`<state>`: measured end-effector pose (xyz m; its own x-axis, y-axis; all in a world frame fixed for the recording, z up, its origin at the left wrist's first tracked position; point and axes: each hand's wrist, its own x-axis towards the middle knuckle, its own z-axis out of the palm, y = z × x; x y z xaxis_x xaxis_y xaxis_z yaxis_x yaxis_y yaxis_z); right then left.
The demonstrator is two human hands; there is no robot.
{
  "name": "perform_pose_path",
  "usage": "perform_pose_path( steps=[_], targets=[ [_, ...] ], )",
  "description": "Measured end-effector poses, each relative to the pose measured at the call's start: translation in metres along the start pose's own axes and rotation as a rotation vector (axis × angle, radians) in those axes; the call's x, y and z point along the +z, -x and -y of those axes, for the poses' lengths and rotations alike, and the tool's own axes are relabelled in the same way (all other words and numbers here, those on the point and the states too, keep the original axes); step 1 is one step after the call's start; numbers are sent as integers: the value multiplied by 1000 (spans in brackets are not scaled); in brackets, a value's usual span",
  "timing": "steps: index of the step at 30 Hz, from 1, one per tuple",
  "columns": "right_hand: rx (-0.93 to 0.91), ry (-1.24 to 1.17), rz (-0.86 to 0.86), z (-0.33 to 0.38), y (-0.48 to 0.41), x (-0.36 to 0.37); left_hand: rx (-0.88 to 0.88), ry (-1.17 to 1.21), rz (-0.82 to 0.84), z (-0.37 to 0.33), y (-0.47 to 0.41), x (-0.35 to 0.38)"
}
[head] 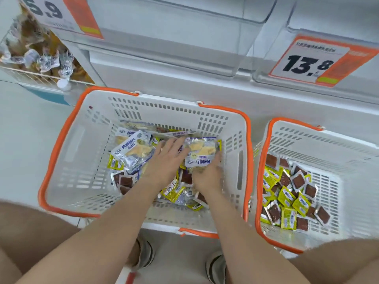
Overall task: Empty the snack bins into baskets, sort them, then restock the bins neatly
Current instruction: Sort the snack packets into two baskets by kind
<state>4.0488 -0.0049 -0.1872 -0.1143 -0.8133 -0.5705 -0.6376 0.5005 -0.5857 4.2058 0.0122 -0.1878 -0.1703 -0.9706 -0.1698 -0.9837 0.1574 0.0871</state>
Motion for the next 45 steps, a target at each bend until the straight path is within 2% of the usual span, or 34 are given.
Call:
perform_pose_path(
  steps=[2, 4, 6, 9, 13, 17, 19, 21, 23, 24, 25, 27, 29, 31, 34, 37, 40, 42, 45],
  targets=[
    [-21, -133, -95, -1, -8, 8, -28, -89, -72, 5, -9, 1],
    [-17, -167, -163, 2, -16, 10, -101, -130, -63, 9, -18, -2],
    [18, -170, -211, 6, -20, 11, -174, -113, -13, 10, -24, -1],
    [98, -341, -264, 19, -18, 18, -238, -14, 15, 12, -22, -3],
    [84, -427, -236, 28, -3, 39, -348, 90, -183, 29, -4, -18],
    [-48, -392, -57, 31, 17, 71, -528, 153, -438, 63, 18, -35],
    [-187, -318, 168, 38, 25, 88, -641, 125, -455, 76, 25, -45],
    [-281, -250, 464, 45, 31, 98, -753, 103, -447, 84, 29, -50],
    [-337, -169, 657, 46, 30, 100, -657, 133, -487, 82, 30, -50],
    [-345, -115, 662, 45, 28, 96, -531, 176, -503, 79, 29, -46],
    [-337, -75, 594, 44, 24, 90, -401, 228, -475, 74, 28, -42],
    [-282, 22, 291, 38, 12, 71, -237, 325, -265, 61, 26, -29],
    [-244, 130, -12, 27, -3, 48, -184, 348, -25, 50, 29, -12],
    [-304, 229, -164, 15, -19, 27, -158, 237, 164, 44, 35, 6],
    [-353, 431, -133, 0, -50, 13, -188, -7, 299, 35, 35, 16],
    [-326, 606, 61, 0, -69, 14, -318, -100, 309, 23, 26, 15],
    [-405, 645, 180, 9, -63, 24, -351, -6, 171, 18, 7, 17],
    [-508, 623, 150, 13, -53, 29, -227, 174, 141, 19, -5, 25],
    [-624, 775, -84, 13, -50, 33, -169, 327, 314, 24, -16, 31]
  ],
)
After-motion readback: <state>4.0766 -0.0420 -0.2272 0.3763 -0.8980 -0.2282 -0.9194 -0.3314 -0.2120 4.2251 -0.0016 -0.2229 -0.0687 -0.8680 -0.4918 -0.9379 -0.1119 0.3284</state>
